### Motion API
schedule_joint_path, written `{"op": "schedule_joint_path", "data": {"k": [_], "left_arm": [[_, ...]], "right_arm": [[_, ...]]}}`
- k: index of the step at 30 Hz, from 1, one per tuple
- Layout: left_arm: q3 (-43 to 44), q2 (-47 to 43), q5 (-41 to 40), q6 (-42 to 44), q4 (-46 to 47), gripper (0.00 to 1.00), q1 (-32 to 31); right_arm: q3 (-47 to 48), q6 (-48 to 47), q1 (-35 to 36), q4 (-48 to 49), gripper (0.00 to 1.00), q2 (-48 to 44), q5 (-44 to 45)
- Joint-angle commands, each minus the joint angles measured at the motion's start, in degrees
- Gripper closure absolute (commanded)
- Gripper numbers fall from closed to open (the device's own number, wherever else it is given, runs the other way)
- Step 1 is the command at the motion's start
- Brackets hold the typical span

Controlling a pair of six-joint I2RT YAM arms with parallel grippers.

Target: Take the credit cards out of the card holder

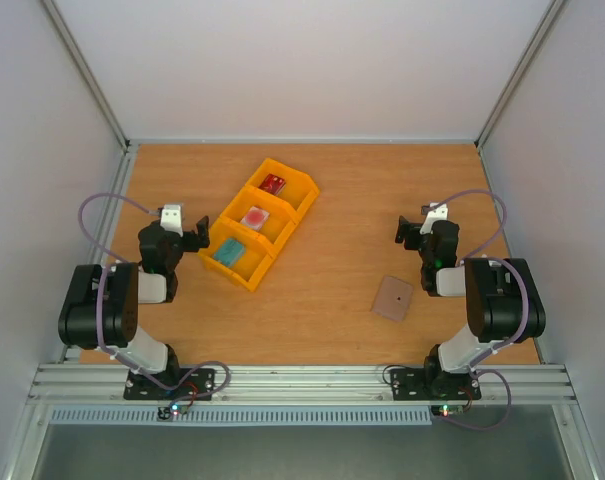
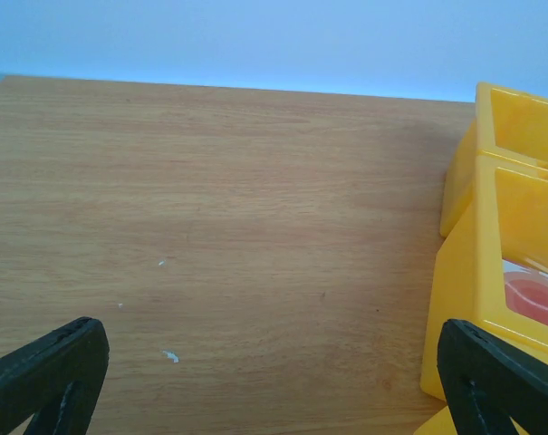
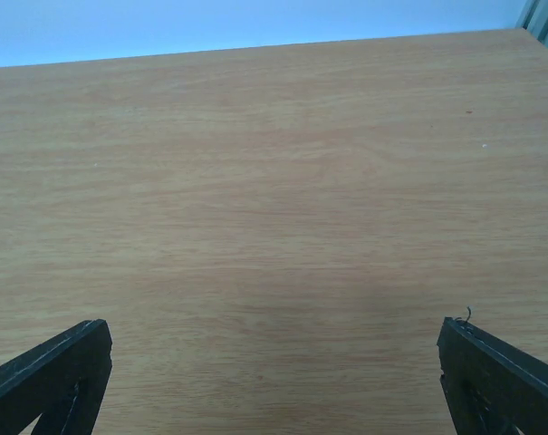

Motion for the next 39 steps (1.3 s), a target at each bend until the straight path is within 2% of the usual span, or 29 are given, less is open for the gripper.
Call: {"op": "schedule_joint_path", "data": {"k": [1,3,4,7,9,12,14,16,20,23,26,32,39], "left_arm": [[1.15,0.15,-0.5,0.93,2.02,0.01,-0.25],[1.18,0.19,-0.5,0.93,2.01,0.01,-0.28],[1.19,0.14,-0.5,0.93,2.02,0.01,-0.24],[1.18,0.18,-0.57,0.93,1.96,0.01,-0.22],[1.14,0.13,-0.51,0.99,1.96,0.01,-0.23],[1.87,-2.05,-0.02,0.61,-0.86,0.01,-0.01],[7.0,-5.82,0.57,-0.04,-13.49,0.01,0.84],[16.1,-7.99,0.95,-0.89,-29.8,0.01,2.14],[35.85,-8.01,0.91,3.99,-57.97,0.01,3.48],[47.04,-8.47,5.94,7.5,-73.3,0.01,3.53],[51.39,-9.96,11.36,9.58,-82.84,0.01,3.46],[51.06,-12.67,17.13,13.2,-88.93,0.01,2.82],[49.26,-11.74,18.7,14.89,-90.65,0.01,2.17]], "right_arm": [[0.12,-0.49,-0.3,0.46,0.01,-0.85,-0.38],[0.29,-0.12,-0.24,-0.46,0.02,-2.19,0.74],[0.79,0.94,-0.27,-2.96,0.01,-4.86,4.38],[5.73,3.73,-0.22,-19.71,0.01,-15.88,8.96],[11.97,7.88,-0.22,-33.9,0.02,-21.1,9.33],[24.94,15.26,-0.11,-62.73,0.01,-22.85,8.83],[29.62,19.27,0.78,-76.89,0.01,-22.7,9.45],[31.63,21.7,3.68,-87.2,0.02,-22.99,12.0],[31.54,28.32,11.09,-101.21,0.02,-25.05,18.55],[30.33,32.84,17.15,-107.14,0.02,-26.13,19.03],[27.86,36.73,22.35,-108.4,0.01,-25.96,16.84],[22.56,42.23,28.77,-105.08,0.01,-19.99,14.54],[16.56,45.13,32.22,-93.4,0.01,-12.72,6.37]]}}
